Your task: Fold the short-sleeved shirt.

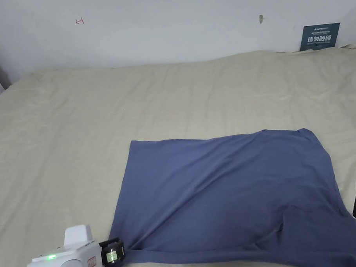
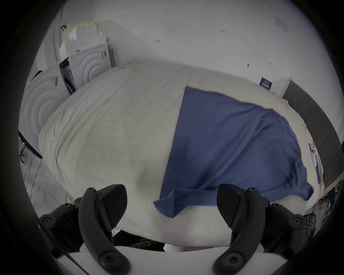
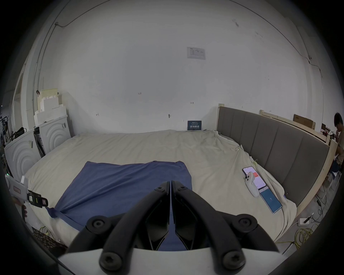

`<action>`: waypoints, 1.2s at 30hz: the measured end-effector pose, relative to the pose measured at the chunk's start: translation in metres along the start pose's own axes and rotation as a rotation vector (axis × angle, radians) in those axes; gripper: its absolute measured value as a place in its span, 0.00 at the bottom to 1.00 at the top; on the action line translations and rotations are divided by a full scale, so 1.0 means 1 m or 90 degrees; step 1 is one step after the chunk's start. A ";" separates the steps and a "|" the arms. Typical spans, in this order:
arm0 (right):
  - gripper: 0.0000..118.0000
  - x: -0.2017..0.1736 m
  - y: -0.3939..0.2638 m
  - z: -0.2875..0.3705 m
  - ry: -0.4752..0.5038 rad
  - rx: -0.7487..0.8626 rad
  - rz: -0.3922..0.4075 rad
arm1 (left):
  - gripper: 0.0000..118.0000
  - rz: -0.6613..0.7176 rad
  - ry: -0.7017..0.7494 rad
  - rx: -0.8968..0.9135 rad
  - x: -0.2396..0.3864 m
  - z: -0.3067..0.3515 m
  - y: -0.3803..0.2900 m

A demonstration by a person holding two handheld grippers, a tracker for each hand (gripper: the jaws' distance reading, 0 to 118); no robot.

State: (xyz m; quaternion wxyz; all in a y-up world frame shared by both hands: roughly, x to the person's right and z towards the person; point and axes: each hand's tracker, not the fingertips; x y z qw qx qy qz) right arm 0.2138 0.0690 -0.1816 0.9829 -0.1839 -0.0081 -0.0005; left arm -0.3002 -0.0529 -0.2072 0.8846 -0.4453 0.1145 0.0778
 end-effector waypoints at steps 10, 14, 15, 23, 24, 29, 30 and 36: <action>0.01 0.000 -0.005 -0.008 -0.008 -0.027 0.004 | 0.36 -0.009 -0.050 -0.081 -0.002 -0.044 -0.017; 0.01 0.005 -0.007 -0.009 -0.012 -0.038 -0.002 | 0.04 -0.006 -0.043 -0.038 0.001 -0.034 -0.013; 0.01 0.008 -0.008 -0.011 -0.012 -0.046 -0.005 | 0.03 -0.009 -0.046 -0.038 0.001 -0.032 -0.011; 0.49 0.041 -0.066 -0.052 -0.016 -0.244 -0.068 | 0.02 0.005 -0.081 -0.002 -0.007 -0.008 0.006; 0.69 0.044 -0.077 -0.057 -0.024 -0.267 -0.074 | 0.02 0.008 -0.086 0.001 -0.008 -0.006 0.007; 0.71 0.049 -0.122 -0.075 -0.039 -0.349 -0.093 | 0.02 0.011 -0.091 0.010 -0.008 0.001 0.011; 0.69 0.049 -0.129 -0.078 -0.036 -0.361 -0.090 | 0.02 0.009 -0.090 0.009 -0.003 0.007 0.011; 0.34 0.043 -0.150 -0.084 -0.016 -0.387 -0.098 | 0.02 0.012 -0.087 0.006 0.000 0.012 0.011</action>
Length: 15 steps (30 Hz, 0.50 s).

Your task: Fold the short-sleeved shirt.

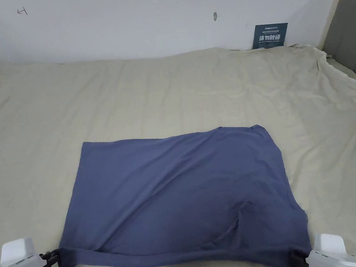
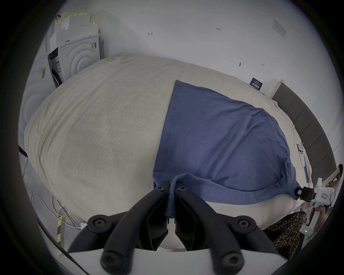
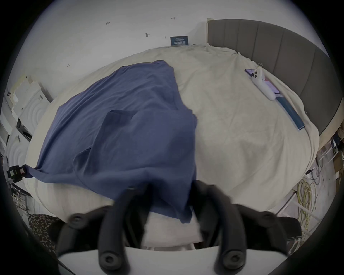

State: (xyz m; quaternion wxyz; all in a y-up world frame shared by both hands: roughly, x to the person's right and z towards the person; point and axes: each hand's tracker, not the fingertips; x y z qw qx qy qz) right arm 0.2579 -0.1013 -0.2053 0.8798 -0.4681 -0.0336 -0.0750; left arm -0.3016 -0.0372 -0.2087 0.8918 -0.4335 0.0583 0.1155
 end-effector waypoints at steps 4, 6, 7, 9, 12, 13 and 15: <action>0.01 -0.002 0.002 0.011 0.011 0.019 0.022 | 0.02 0.008 0.000 0.000 -0.001 0.001 0.000; 0.01 0.001 0.007 0.020 0.020 0.034 0.012 | 0.02 0.021 -0.004 0.001 -0.012 -0.004 0.004; 0.01 0.002 0.013 0.026 0.027 0.040 0.007 | 0.02 0.030 -0.009 0.002 -0.015 -0.005 0.007; 0.01 0.001 0.026 0.039 0.042 0.066 0.003 | 0.02 0.047 -0.016 0.006 -0.017 -0.006 0.015; 0.01 -0.004 0.056 0.047 0.048 0.094 0.014 | 0.02 0.050 -0.015 0.017 -0.016 -0.012 0.031; 0.01 -0.006 0.067 0.048 0.051 0.106 0.015 | 0.02 0.051 -0.014 0.021 -0.015 -0.014 0.038; 0.01 -0.010 0.089 0.046 0.054 0.119 0.014 | 0.02 0.058 -0.021 0.037 -0.007 -0.012 0.054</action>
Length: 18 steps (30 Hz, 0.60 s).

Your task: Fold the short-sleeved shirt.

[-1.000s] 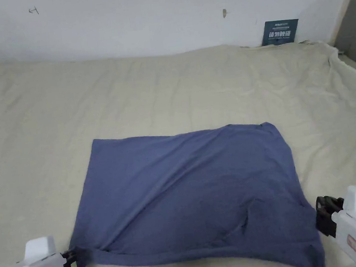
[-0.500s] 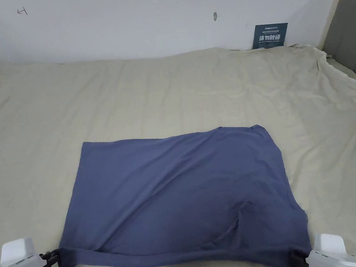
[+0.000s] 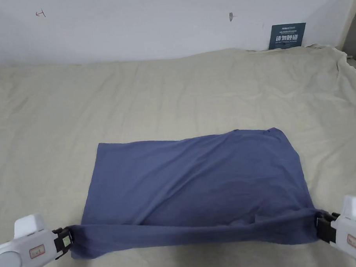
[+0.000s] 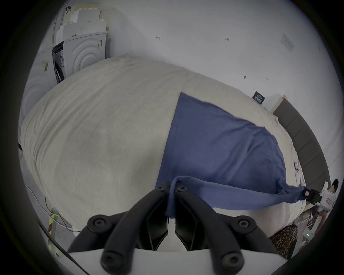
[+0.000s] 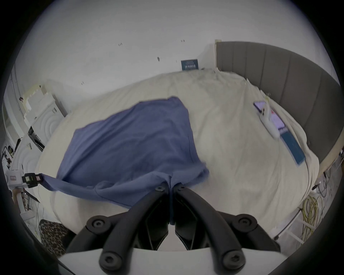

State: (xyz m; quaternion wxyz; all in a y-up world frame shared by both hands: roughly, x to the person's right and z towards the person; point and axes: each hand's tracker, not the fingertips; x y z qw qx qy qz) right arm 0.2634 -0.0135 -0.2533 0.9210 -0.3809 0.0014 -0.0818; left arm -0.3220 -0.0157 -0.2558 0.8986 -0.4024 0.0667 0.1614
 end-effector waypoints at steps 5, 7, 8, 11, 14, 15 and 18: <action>0.01 -0.006 0.042 -0.037 -0.008 0.002 0.007 | 0.02 -0.020 0.010 0.015 0.015 -0.024 0.035; 0.01 -0.008 0.055 -0.058 -0.012 -0.013 0.013 | 0.02 -0.038 0.018 0.004 0.021 -0.043 0.048; 0.01 -0.008 0.060 -0.069 -0.010 -0.021 0.013 | 0.02 -0.048 0.024 -0.001 0.024 -0.052 0.052; 0.01 -0.015 0.068 -0.095 -0.020 -0.045 0.011 | 0.02 -0.065 0.037 -0.019 0.023 -0.093 0.061; 0.01 -0.014 0.074 -0.124 -0.029 -0.076 0.005 | 0.02 -0.083 0.053 -0.048 0.027 -0.121 0.066; 0.01 -0.014 0.075 -0.132 -0.034 -0.088 0.008 | 0.02 -0.085 0.056 -0.056 0.024 -0.127 0.067; 0.01 -0.019 0.076 -0.152 -0.042 -0.110 0.022 | 0.03 -0.089 0.070 -0.076 0.023 -0.149 0.069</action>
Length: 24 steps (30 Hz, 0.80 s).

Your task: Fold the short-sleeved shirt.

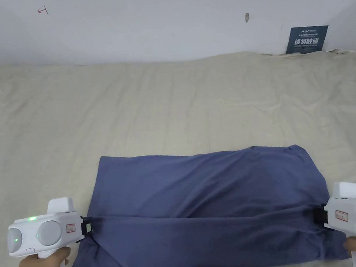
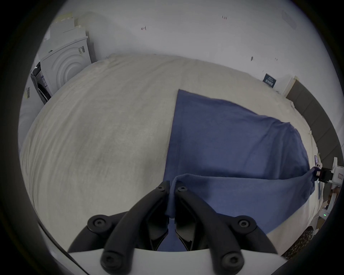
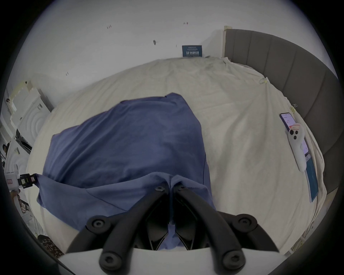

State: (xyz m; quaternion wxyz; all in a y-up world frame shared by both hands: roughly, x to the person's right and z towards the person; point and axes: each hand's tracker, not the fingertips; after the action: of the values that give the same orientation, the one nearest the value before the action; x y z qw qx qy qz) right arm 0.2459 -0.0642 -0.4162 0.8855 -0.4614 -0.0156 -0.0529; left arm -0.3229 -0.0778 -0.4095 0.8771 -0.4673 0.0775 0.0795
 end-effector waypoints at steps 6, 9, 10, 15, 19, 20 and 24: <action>0.01 0.003 -0.005 -0.032 -0.019 -0.039 -0.014 | 0.04 0.003 0.023 -0.033 0.000 -0.019 -0.004; 0.10 -0.003 -0.008 -0.017 -0.021 -0.035 -0.020 | 0.34 0.000 0.048 -0.028 0.004 -0.011 -0.001; 0.24 -0.004 -0.007 -0.010 -0.020 -0.025 -0.023 | 0.51 -0.006 0.049 -0.024 0.004 -0.006 -0.001; 0.67 -0.005 0.001 0.043 0.015 0.071 -0.041 | 0.88 -0.020 0.052 0.042 0.013 0.039 0.001; 0.67 -0.008 0.000 0.111 0.052 0.167 -0.044 | 0.88 -0.042 0.029 0.114 0.019 0.090 0.000; 0.67 -0.010 -0.002 0.129 0.062 0.195 -0.041 | 0.88 -0.043 0.027 0.139 0.020 0.104 -0.002; 0.82 -0.008 -0.017 0.184 0.070 0.286 -0.020 | 0.96 -0.042 0.011 0.219 0.020 0.153 -0.012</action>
State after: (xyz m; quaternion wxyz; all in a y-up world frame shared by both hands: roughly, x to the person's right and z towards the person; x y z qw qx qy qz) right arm 0.2397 0.0777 -0.2972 0.9645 -0.2489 0.0142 -0.0870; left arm -0.2910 0.0441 -0.3193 0.9456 -0.3132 0.0822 0.0324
